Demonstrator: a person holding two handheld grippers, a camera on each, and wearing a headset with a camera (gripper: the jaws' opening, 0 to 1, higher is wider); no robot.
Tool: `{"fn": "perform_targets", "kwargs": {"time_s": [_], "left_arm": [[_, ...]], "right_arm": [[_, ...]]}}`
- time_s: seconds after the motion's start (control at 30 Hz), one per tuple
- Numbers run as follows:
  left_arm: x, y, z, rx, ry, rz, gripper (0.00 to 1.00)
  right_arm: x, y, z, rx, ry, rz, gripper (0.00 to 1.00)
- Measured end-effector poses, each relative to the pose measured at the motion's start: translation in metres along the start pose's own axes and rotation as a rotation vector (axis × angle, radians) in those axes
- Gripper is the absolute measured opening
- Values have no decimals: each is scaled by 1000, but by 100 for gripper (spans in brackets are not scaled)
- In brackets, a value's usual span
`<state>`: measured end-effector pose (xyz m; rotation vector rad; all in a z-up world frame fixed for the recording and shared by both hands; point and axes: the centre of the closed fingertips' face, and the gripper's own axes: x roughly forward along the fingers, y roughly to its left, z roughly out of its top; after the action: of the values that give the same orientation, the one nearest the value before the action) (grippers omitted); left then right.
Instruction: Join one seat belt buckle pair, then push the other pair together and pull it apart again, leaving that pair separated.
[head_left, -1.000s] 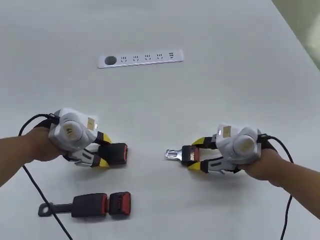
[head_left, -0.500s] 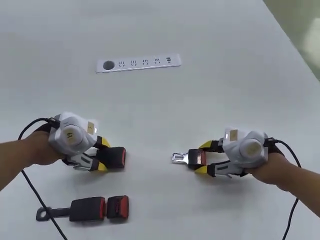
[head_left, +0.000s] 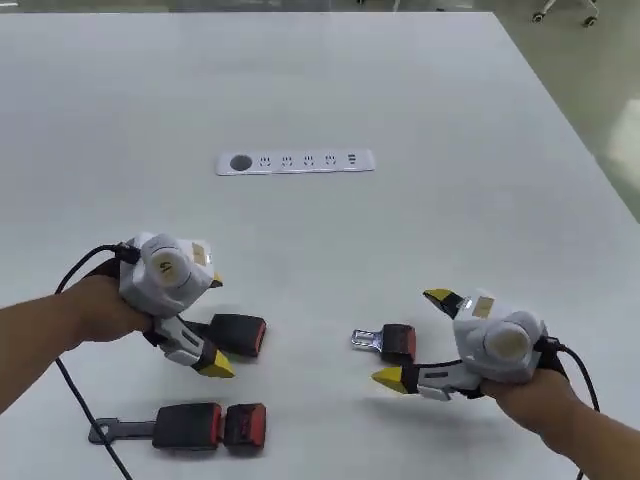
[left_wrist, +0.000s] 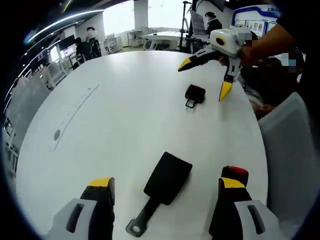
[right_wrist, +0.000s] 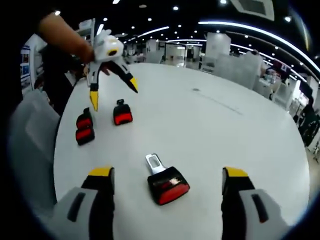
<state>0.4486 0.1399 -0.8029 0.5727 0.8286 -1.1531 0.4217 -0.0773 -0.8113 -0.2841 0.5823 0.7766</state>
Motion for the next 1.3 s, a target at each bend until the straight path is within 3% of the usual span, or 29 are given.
{"fn": "perform_targets", "kwargs": {"time_s": [0.07,0.17,0.2,0.23,0.3,0.37,0.43,0.5,0.6,0.67,0.8,0.9,1.0,1.3], "left_arm": [[-12,10,-4,-57,-26,80,91],[-28,9,0,-177,-109,118,97],[-36,7,-3,-193,-125,130,99],[-44,-1,0,-189,-137,146,99],[-53,-3,-8,-180,-162,163,100],[-64,-14,-12,-188,-179,164,100],[-77,-25,-11,-153,-230,166,100],[-86,-33,-14,-149,-244,164,100],[-103,-42,-24,-104,-286,179,100],[-112,-46,-33,-138,-311,185,100],[-130,-58,-53,-138,-301,202,100],[-142,-64,-60,-153,-327,207,100],[-155,-67,-72,-186,-342,246,100],[-156,-86,-98,-259,-353,264,100]], "right_arm": [[-6,6,6,27,-24,-20,91],[-13,16,10,93,-41,-35,93],[-17,19,12,86,-50,-46,94],[-20,22,13,84,-52,-47,94],[-27,31,18,72,-60,-53,96],[-33,38,21,44,-63,-55,98],[-40,45,26,21,-68,-53,98],[-46,53,29,-15,-63,-51,99],[-52,63,32,-41,-61,-50,100],[-55,68,35,-46,-66,-56,100],[-59,81,38,-49,-80,-65,100],[-62,88,37,-34,-87,-72,100],[-67,96,35,-18,-96,-82,100],[-80,112,15,11,-80,-100,100]]}}
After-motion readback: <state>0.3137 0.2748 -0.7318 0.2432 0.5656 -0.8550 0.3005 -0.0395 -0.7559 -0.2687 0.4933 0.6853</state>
